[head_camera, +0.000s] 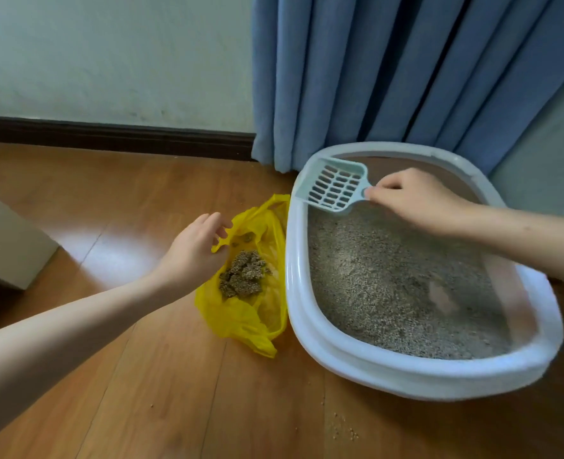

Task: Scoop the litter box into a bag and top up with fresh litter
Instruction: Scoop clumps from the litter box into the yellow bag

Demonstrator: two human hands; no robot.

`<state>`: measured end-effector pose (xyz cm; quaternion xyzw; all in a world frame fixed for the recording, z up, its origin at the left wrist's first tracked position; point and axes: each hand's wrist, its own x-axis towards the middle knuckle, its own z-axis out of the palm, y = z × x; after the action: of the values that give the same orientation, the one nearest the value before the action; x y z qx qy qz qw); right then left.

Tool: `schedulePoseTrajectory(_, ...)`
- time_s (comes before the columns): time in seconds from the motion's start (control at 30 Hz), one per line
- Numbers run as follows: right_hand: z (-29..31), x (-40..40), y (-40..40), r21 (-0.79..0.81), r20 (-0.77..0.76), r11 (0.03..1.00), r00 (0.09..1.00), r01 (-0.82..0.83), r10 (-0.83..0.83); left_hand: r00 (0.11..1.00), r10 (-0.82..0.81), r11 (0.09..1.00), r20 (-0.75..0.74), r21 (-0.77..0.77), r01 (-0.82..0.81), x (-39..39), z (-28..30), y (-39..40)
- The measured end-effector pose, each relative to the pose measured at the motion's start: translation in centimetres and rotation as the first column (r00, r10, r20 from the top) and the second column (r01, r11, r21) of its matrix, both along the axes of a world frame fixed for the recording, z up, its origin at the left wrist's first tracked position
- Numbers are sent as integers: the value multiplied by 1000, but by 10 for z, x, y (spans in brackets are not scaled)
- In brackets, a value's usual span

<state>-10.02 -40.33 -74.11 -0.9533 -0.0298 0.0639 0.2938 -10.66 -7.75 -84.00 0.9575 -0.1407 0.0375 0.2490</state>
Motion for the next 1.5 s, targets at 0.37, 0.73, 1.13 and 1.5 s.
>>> schedulePoseTrajectory(0.37,-3,-17,-155,-666,-273,745,944,-46,-185,711,-701,694,56,285,661,-24,20,-61)
schedulePoseTrajectory(0.73,-52,-9,-137,-548,-376,797,926,-255,37,731,-681,702,51,329,631,-22,7,-70)
schedulePoseTrajectory(1.13,-76,16,-112,-243,-362,950,927,-196,98,753,-657,716,30,336,611,-21,2,-70)
schedulePoseTrajectory(1.5,-113,3,-56,-110,-423,983,902,-148,88,750,-661,697,23,391,602,-21,6,-73)
